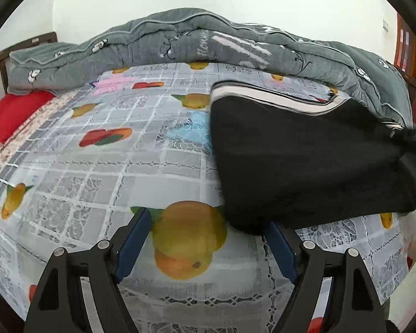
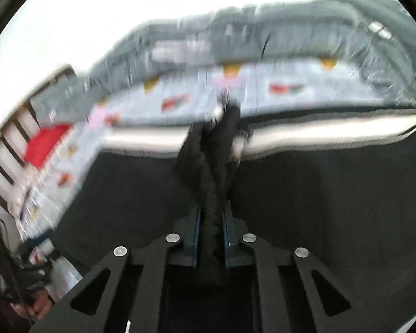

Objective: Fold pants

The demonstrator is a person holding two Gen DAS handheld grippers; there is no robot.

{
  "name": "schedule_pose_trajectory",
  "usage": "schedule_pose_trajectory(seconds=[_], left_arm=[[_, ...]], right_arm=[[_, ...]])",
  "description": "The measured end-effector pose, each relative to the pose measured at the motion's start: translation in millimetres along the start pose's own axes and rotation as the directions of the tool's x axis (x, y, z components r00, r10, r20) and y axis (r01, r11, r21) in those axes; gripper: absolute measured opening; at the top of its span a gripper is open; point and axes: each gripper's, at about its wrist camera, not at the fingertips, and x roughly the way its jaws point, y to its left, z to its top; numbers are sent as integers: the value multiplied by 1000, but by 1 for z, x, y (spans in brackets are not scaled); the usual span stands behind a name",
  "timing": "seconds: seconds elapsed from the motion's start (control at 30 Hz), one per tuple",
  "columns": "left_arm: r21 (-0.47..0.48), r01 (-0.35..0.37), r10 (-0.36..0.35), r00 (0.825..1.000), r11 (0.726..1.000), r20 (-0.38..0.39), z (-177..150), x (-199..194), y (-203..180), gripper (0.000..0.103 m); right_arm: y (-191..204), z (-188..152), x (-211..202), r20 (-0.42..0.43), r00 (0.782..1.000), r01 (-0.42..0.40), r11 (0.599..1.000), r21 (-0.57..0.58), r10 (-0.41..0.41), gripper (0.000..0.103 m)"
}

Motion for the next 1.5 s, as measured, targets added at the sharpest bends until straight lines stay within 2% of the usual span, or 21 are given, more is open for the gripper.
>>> schedule_pose_trajectory(seconds=[0.03,0.1,0.17,0.2,0.27,0.37,0.5,0.63,0.87,0.9,0.93,1.0,1.03,1.1,1.13,1.2,1.23,1.27,1.37,1.5], left_arm=[[2,4,-4,1000,1000,4,0,-1,0,81],[2,1,-1,1000,1000,7,2,-2,-3,81],[6,-3,3,1000,1000,-1,2,2,-5,81],[8,-13,14,1000,1000,-6,2,4,-5,81],[-3,-9,9,1000,1000,-15,1,5,-2,81],[-30,4,-5,1000,1000,-24,0,5,5,81],[-18,-6,5,1000,1000,-28,0,6,3,81],[-24,-2,1,1000,1000,-22,2,8,1,81],[3,-31,31,999,1000,-13,6,12,-5,81],[14,-49,49,999,999,-8,5,14,-5,82],[14,-53,53,999,999,-3,4,14,-3,82],[-3,-43,43,999,999,2,2,13,3,83],[-14,-34,34,999,999,2,2,12,5,85],[-19,-10,10,1000,1000,5,2,12,7,89],[-7,-20,20,1000,1000,7,2,13,5,89],[12,-44,44,999,999,6,1,16,0,89],[14,-45,45,999,999,7,1,16,0,89],[15,-42,41,999,999,7,0,15,1,89],[42,-12,12,1000,999,4,-3,4,3,87],[86,53,-57,997,995,43,-7,-22,-1,87]], right_arm=[[-5,4,-12,46,999,21,1000,-11,-21,12],[-13,6,-14,37,999,19,1000,-5,-18,12],[-22,1,-1,-41,999,-12,1000,17,13,13],[-23,-3,9,-96,995,-7,1000,14,8,14],[-21,-11,16,-147,989,-1,1000,-1,1,19],[-22,-19,-9,-93,995,-21,1000,7,22,28],[-29,-33,-38,-65,997,-39,999,7,39,33],[-22,-53,-48,-111,990,-86,996,-21,83,33],[-1,-52,-10,-125,991,-52,998,-41,47,33],[1,-49,-6,-123,992,-39,998,-50,32,31],[4,-46,-4,-114,993,-19,998,-66,11,20],[2,-40,-19,-46,999,-12,998,-69,9,15],[-5,-34,-38,29,999,-14,999,-49,16,15],[-17,-31,-55,71,997,-15,1000,-23,17,15],[-24,-31,-57,67,998,-14,1000,-7,14,15],[-32,-41,-43,-3,1000,-6,1000,-4,6,16],[-33,-49,-31,-62,998,21,999,-23,-23,18],[-30,-56,-24,-82,995,44,997,-59,-49,18],[-21,-63,-44,-36,997,67,981,-180,-75,20],[-31,-54,-79,19,998,56,982,-179,-53,20]])
